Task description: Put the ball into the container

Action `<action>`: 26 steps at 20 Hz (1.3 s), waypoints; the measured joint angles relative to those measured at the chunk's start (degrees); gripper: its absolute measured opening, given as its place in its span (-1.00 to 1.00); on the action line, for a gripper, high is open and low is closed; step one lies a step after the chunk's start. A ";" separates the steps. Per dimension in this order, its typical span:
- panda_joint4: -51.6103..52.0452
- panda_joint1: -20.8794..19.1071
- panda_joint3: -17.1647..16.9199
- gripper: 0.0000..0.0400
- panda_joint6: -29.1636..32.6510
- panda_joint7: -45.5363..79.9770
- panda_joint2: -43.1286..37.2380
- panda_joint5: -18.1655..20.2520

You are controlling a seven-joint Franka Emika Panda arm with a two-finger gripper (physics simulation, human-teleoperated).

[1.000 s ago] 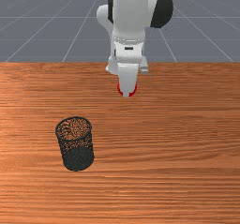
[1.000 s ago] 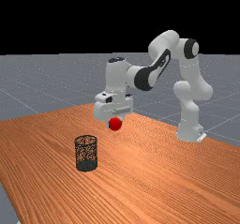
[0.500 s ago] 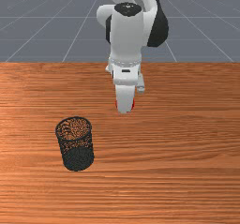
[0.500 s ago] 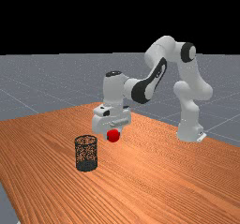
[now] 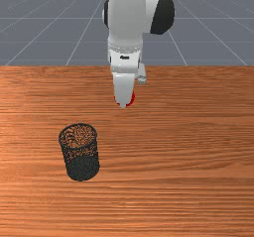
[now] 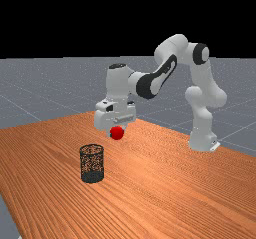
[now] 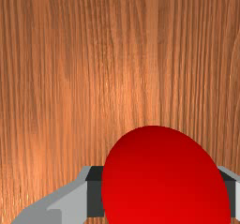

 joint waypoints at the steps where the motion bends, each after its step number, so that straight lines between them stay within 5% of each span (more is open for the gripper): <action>1: 0.03 -0.49 -0.23 0.40 0.03 -0.76 0.05 -0.02; 6: 1.07 -4.56 -1.01 0.40 -0.18 -7.47 0.87 1.53; 11: -11.09 -5.57 -1.33 0.40 4.44 -8.06 -6.63 2.51; 16: 3.84 -5.30 -1.33 0.40 -2.50 -7.08 3.04 1.91; 26: 4.03 -6.27 -1.89 0.40 -0.18 -8.21 5.03 1.60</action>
